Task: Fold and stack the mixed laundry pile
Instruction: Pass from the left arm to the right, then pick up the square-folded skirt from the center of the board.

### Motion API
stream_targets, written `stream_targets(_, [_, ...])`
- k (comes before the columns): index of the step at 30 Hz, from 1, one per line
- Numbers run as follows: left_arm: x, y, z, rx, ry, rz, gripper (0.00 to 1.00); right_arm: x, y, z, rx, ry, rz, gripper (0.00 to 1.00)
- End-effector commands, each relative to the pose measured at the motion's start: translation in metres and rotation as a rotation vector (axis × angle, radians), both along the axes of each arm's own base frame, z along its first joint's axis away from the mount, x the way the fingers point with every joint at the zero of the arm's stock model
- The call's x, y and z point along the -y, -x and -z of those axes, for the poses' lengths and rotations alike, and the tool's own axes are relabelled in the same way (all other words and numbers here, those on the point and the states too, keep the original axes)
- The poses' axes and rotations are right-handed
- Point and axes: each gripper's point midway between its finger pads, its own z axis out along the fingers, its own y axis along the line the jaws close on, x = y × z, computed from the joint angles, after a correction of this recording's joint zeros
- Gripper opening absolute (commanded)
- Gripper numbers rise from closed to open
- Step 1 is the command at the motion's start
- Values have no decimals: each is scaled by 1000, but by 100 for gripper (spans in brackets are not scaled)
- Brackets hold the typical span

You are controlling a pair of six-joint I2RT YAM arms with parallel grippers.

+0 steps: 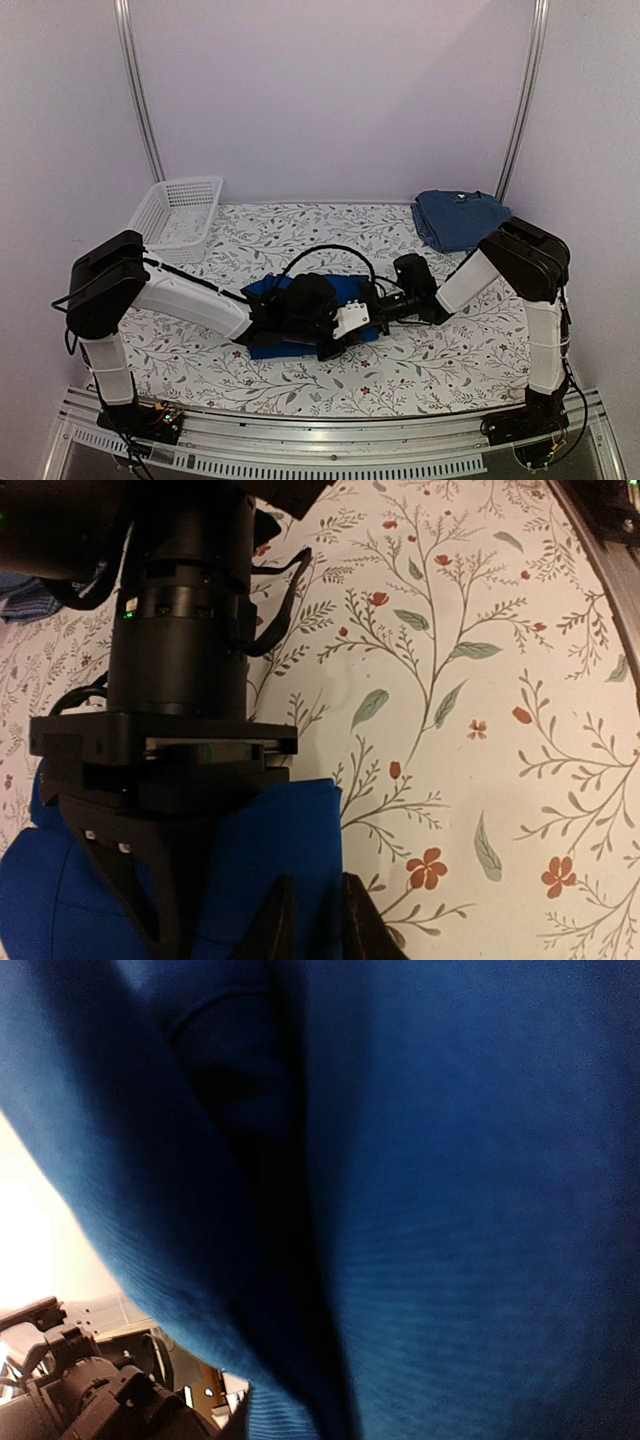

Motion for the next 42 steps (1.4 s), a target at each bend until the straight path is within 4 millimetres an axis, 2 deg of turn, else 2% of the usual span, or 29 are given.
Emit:
stream_targets(1, [-6, -7, -31, 23, 76, -37, 30, 5, 1, 24, -37, 57, 28, 12])
stream_targets(2, [-10, -8, -37, 17, 90, -65, 40, 7, -1, 23, -30, 59, 38, 3])
stream_targets(3, [-16, -9, -45, 10, 109, -100, 48, 10, -4, 22, -22, 61, 46, 0])
stream_targets(5, [-32, -11, -59, -20, 158, -186, 69, 17, -9, 17, -8, 62, 64, 0])
stream_targets(9, [-77, -24, -81, -149, 253, -425, 99, 32, -22, 7, 43, 103, 89, 0])
stream_targets(12, [-116, -34, -80, -336, 320, -586, 100, 42, -29, 3, 89, 152, 77, 0])
stream_targets(14, [-149, -49, -71, -453, 358, -741, 100, 48, -33, 3, 123, 199, 68, 0])
stream_targets(16, [-171, -49, -60, -578, 397, -830, 100, 56, -39, 2, 165, 243, 67, 0])
stream_targets(20, [-196, -47, -54, -687, 511, -972, 100, 69, -48, 0, 242, 315, 54, 0])
stream_targets(25, [-204, -50, -13, -802, 476, -1138, 100, 78, -54, 1, 289, 383, 22, 0])
stream_targets(29, [-199, -57, 13, -864, 479, -1187, 100, 82, -60, 1, 314, 418, 7, 0])
stream_targets(33, [-177, -65, 17, -900, 507, -1115, 99, 84, -63, 2, 320, 420, -6, 0])
stream_targets(42, [-133, -76, 26, -928, 501, -974, 79, 92, -72, 12, 301, 427, -1, 6])
